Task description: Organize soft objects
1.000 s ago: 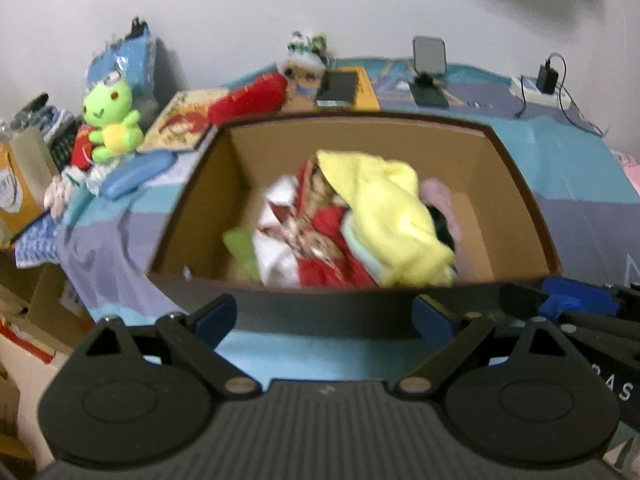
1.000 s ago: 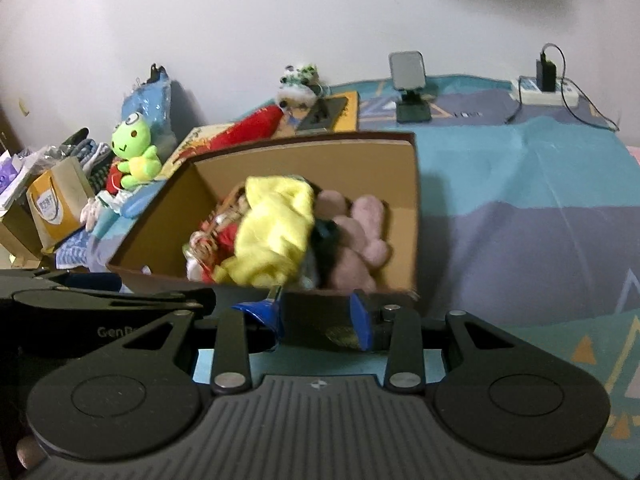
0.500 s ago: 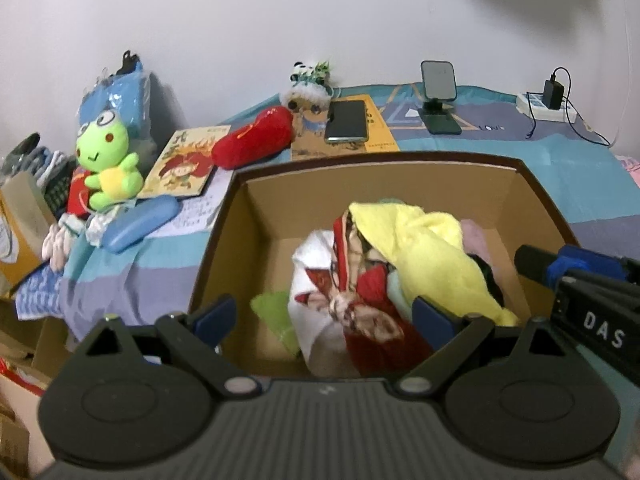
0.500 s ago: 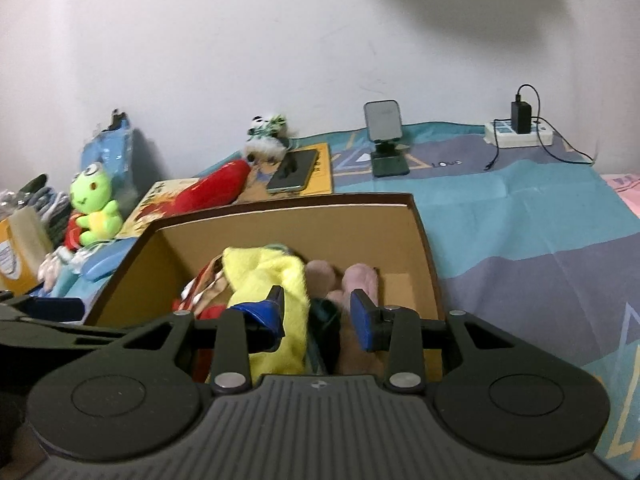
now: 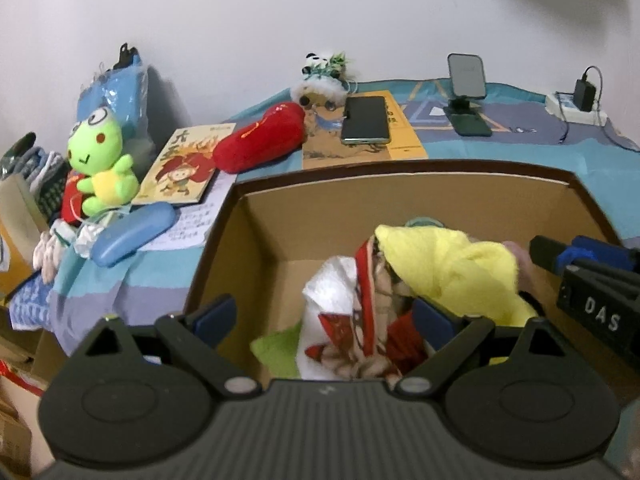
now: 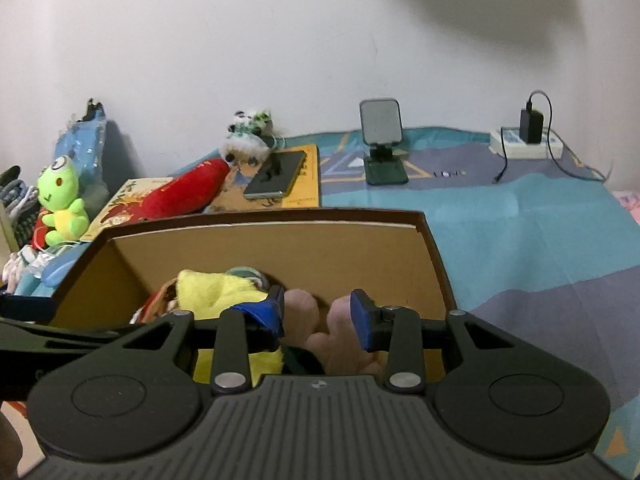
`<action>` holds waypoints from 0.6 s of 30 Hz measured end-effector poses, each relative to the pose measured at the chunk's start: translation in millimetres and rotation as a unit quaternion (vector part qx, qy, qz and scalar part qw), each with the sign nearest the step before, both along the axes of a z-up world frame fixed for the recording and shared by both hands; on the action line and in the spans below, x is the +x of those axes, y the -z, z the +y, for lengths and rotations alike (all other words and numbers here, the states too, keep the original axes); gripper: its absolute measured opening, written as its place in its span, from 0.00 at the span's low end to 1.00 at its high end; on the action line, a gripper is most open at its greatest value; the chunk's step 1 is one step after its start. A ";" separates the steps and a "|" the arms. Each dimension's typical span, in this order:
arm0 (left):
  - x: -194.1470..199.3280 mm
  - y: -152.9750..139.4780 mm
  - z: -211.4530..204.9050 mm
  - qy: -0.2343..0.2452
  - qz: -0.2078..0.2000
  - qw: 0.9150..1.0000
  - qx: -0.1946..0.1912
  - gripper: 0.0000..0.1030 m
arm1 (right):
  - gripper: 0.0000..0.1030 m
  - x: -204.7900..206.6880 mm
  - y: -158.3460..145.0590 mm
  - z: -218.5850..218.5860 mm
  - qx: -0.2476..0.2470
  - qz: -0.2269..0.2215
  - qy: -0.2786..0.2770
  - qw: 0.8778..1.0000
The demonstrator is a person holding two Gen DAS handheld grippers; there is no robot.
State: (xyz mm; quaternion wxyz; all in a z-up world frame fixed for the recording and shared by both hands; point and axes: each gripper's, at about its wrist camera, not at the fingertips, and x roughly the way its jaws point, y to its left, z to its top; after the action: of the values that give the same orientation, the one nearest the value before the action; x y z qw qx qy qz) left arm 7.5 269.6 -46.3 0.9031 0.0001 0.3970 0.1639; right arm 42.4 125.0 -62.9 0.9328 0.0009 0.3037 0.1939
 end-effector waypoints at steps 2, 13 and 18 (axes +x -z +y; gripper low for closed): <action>8.4 6.7 3.3 -0.001 0.002 1.000 -0.007 0.91 | 0.19 8.1 5.5 0.7 0.001 0.010 0.003 1.000; 36.9 27.0 10.9 0.000 0.011 0.999 -0.031 0.91 | 0.19 23.4 20.7 0.1 0.026 0.054 -0.017 0.998; 38.1 29.9 10.5 0.000 0.019 0.999 -0.028 0.91 | 0.19 28.5 24.0 -0.9 0.040 0.066 -0.014 0.997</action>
State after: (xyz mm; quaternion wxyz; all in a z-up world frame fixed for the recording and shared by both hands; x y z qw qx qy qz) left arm 45.5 280.1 -76.2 0.8951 -0.0221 0.4181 0.1532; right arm 70.9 124.1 -86.9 0.9072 0.0468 0.3563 0.2189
